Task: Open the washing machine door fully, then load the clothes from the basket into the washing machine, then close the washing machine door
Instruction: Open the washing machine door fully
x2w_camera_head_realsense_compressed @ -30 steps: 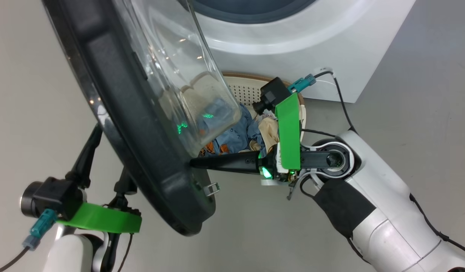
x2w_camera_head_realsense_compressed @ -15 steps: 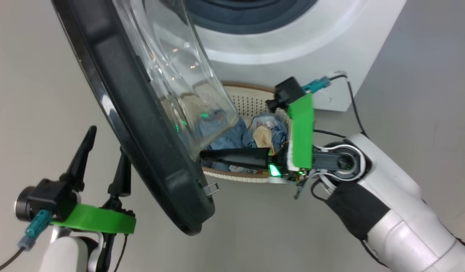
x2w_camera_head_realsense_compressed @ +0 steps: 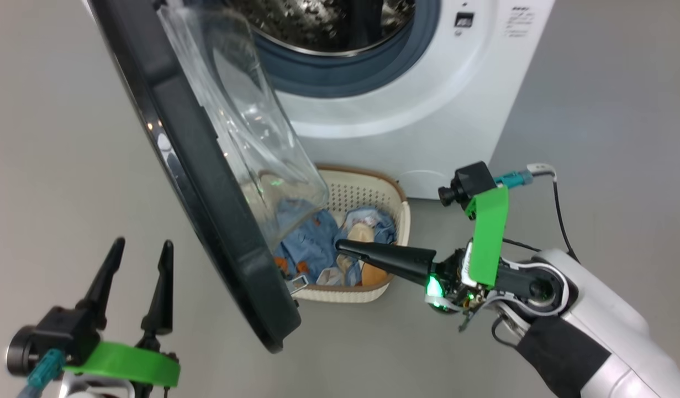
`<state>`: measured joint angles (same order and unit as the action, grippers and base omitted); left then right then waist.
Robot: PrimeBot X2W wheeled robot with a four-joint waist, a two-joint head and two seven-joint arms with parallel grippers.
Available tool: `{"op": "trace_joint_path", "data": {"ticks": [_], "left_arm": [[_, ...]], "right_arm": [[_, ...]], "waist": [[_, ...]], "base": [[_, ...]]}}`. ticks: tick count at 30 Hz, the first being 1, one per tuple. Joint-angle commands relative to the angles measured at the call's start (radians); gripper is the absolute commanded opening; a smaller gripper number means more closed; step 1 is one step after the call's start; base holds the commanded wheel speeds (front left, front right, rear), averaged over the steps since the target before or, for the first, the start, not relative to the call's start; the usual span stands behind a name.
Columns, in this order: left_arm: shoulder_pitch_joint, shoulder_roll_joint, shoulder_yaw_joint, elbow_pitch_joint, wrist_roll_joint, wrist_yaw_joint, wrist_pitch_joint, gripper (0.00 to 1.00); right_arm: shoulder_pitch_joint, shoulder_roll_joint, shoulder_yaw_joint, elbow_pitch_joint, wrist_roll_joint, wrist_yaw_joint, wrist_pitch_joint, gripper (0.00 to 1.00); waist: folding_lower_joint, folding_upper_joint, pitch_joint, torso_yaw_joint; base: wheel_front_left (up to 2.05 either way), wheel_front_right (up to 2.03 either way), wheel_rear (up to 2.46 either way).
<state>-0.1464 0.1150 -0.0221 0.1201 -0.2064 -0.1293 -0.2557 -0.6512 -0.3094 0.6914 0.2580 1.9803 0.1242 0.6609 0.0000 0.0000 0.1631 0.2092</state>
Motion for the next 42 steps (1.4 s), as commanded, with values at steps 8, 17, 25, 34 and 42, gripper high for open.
{"op": "trace_joint_path", "data": {"ticks": [8, 17, 25, 34, 42], "left_arm": [[0.067, 0.028, 0.065, -0.037, 0.020, -0.001, -0.006, 1.00], [0.118, 0.029, 0.079, -0.062, 0.020, -0.001, -0.006, 1.00], [0.132, 0.020, 0.077, -0.066, 0.022, -0.001, -0.006, 1.00], [0.141, 0.019, 0.085, -0.065, 0.021, -0.001, -0.006, 1.00], [0.143, 0.015, 0.095, -0.069, 0.023, -0.001, -0.006, 1.00]], "right_arm": [[0.072, -0.052, 0.042, -0.087, 0.025, 0.007, -0.144, 0.20], [0.070, -0.052, -0.009, -0.102, -0.291, 0.007, -0.506, 1.00], [0.078, -0.052, -0.028, -0.031, -0.546, 0.007, -0.782, 1.00], [0.055, -0.024, -0.108, 0.131, -0.931, 0.007, -0.921, 1.00], [0.136, 0.072, -0.378, 0.086, -1.323, 0.007, -0.922, 1.00]], "waist": [[0.0000, 0.0000, -0.088, -0.073], [0.0000, 0.0000, -0.106, -0.109], [0.0000, 0.0000, -0.120, -0.116], [0.0000, 0.0000, -0.129, -0.126], [0.0000, 0.0000, -0.126, -0.130]], "base": [[0.00, 0.00, 0.00], [0.00, 0.00, 0.00], [0.00, 0.00, 0.00], [0.00, 0.00, 0.00], [0.00, 0.00, 0.00]]}}
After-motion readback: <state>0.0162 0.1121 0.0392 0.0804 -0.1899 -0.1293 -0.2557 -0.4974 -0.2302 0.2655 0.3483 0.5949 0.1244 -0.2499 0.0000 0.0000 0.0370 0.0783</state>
